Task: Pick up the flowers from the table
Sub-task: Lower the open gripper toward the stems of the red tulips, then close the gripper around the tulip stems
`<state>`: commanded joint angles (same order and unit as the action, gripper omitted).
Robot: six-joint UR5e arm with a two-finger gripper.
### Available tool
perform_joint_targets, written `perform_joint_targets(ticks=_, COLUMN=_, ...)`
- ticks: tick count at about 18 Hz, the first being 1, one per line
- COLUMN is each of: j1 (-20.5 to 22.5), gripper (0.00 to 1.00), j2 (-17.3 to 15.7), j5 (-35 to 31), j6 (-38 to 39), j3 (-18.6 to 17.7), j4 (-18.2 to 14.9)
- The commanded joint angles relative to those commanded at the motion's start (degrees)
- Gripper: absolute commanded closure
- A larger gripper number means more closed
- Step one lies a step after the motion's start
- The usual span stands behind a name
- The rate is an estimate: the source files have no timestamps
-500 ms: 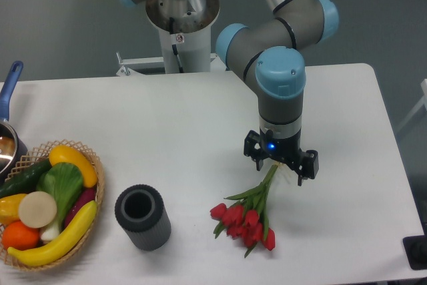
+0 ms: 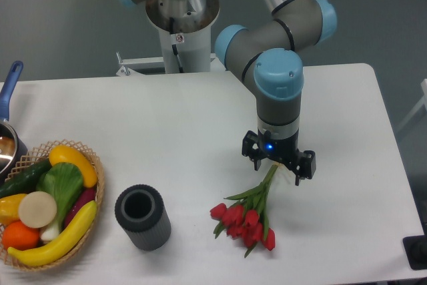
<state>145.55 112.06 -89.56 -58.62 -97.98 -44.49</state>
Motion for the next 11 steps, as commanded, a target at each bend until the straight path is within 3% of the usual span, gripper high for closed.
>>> perform_joint_targets(ticks=2, j1=0.09, gripper=0.00, j2=0.00, j5=-0.35, j6=0.00, j3=-2.12, j4=2.13)
perform_joint_targets(ticks=11, j1=-0.97, gripper=0.00, j2=4.21, j5=-0.35, j6=-0.53, j3=-2.39, j4=2.13)
